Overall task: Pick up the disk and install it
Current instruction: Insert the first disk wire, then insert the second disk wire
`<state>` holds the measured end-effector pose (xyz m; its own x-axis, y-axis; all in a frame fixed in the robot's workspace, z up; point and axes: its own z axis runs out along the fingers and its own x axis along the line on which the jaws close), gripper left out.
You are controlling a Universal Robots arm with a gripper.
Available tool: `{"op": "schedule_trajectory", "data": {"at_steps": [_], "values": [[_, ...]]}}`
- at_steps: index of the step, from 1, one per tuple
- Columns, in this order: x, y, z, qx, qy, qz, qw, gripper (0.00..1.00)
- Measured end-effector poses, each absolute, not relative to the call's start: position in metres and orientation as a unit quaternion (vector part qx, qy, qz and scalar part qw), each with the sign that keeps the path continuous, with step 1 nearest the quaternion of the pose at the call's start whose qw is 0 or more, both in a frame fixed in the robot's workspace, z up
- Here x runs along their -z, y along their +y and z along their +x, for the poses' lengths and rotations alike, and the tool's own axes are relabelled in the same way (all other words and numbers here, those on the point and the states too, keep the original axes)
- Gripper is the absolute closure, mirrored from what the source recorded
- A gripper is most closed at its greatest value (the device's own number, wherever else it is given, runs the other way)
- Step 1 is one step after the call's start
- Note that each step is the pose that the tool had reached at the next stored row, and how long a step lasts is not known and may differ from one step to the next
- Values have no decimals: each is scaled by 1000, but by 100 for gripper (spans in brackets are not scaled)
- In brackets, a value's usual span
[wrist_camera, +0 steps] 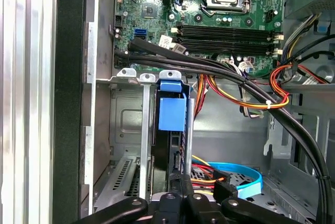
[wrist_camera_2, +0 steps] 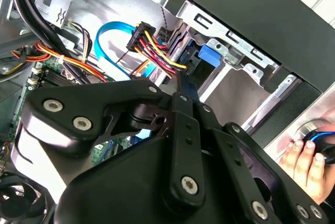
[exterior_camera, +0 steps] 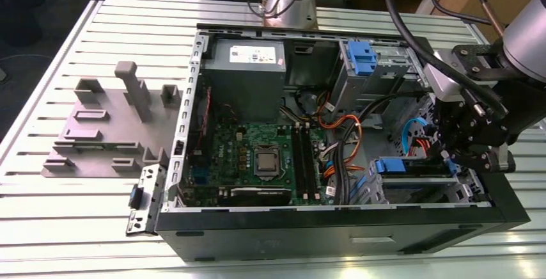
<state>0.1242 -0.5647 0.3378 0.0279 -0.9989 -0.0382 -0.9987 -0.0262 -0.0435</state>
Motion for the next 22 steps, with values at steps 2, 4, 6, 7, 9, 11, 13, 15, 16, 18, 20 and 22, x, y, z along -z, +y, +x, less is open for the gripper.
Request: {"op": "schedule_trajectory", "data": {"at_steps": [2, 4, 6, 7, 9, 11, 13, 15, 16, 18, 20, 22], "values": [[-338, -565, 124, 1, 697, -716, 29, 89], [-338, -565, 124, 1, 697, -716, 29, 89], [-338, -565, 124, 1, 697, -716, 29, 89], [-338, -565, 124, 1, 697, -716, 29, 89], [-338, -565, 124, 1, 697, -716, 29, 89], [-338, -565, 124, 1, 697, -716, 29, 89], [-338, -565, 124, 1, 697, -716, 29, 89], [-338, -565, 122, 2, 697, -716, 29, 89], [-338, -565, 121, 1, 697, -716, 29, 89], [-338, -565, 119, 1, 697, -716, 29, 89], [-338, -565, 118, 1, 697, -716, 29, 89], [-338, -565, 118, 2, 697, -716, 29, 89]]}}
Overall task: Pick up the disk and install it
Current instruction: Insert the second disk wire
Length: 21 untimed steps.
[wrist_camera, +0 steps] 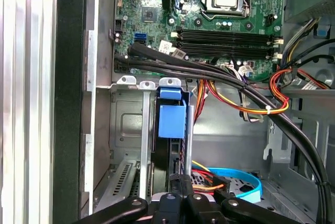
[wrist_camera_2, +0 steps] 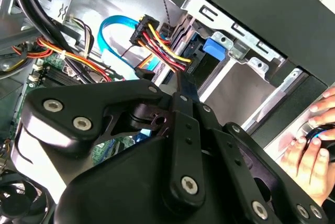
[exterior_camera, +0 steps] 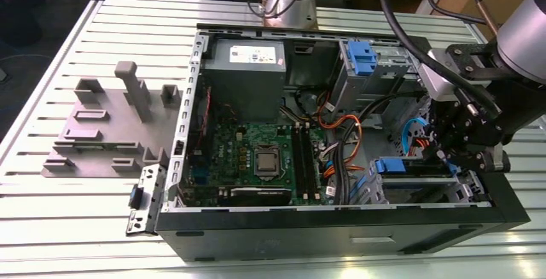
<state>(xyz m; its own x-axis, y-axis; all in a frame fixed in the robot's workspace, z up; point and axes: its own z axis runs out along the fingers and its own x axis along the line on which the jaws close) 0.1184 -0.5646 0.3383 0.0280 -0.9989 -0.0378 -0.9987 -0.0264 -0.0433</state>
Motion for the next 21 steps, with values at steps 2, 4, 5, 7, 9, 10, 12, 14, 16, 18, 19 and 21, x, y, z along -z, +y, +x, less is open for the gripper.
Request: {"op": "schedule_trajectory", "data": {"at_steps": [2, 4, 5, 7, 9, 10, 12, 14, 16, 18, 19, 21], "values": [[-341, -565, 118, 1, 697, -716, 29, 89], [-345, -565, 118, 1, 697, -716, 29, 89], [-347, -565, 118, 1, 697, -716, 29, 89], [-350, -565, 118, 1, 697, -716, 29, 89], [-352, -565, 118, 1, 697, -716, 29, 89], [-353, -565, 118, 1, 697, -716, 29, 89], [-357, -564, 118, 1, 697, -716, 29, 89], [-360, -564, 118, 1, 697, -716, 29, 89], [-365, -563, 118, 1, 697, -716, 29, 89], [-369, -562, 118, 1, 697, -716, 29, 89], [-371, -561, 118, 1, 697, -716, 29, 89], [-372, -560, 118, 1, 697, -716, 29, 89]]}}
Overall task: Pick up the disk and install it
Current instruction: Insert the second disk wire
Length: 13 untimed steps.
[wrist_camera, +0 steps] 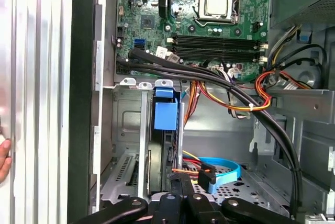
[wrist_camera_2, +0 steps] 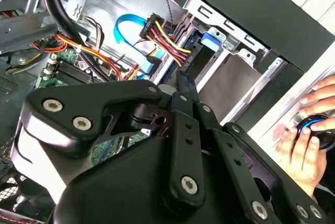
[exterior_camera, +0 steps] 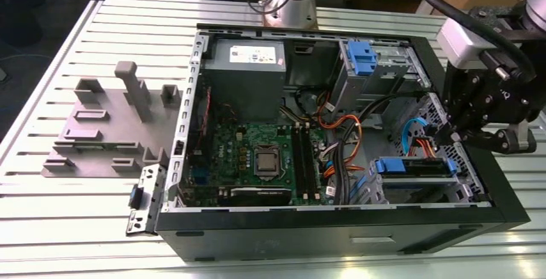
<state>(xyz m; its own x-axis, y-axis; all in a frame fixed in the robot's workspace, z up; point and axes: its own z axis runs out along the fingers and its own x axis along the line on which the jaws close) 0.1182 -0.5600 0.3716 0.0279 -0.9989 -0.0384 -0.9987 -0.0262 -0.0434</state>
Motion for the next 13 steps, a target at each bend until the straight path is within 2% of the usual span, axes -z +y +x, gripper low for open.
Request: {"op": "schedule_trajectory", "data": {"at_steps": [13], "values": [[-373, -551, 115, 1, 697, -716, 29, 89]]}}
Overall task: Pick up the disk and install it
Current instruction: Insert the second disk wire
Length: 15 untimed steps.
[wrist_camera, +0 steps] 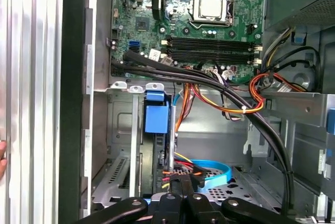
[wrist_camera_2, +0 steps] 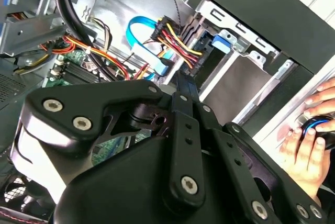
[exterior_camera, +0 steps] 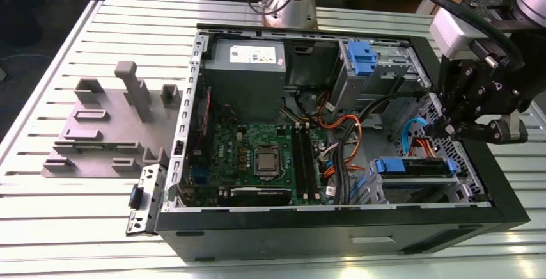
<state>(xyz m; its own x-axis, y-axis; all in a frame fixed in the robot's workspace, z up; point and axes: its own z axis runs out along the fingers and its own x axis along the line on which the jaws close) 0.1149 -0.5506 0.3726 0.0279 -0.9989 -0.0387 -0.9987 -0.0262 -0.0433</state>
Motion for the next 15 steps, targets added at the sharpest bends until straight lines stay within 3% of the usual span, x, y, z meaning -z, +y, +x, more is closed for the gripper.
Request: {"op": "schedule_trajectory", "data": {"at_steps": [15], "values": [[-378, -538, 115, 2, 697, -716, 28, 89]]}}
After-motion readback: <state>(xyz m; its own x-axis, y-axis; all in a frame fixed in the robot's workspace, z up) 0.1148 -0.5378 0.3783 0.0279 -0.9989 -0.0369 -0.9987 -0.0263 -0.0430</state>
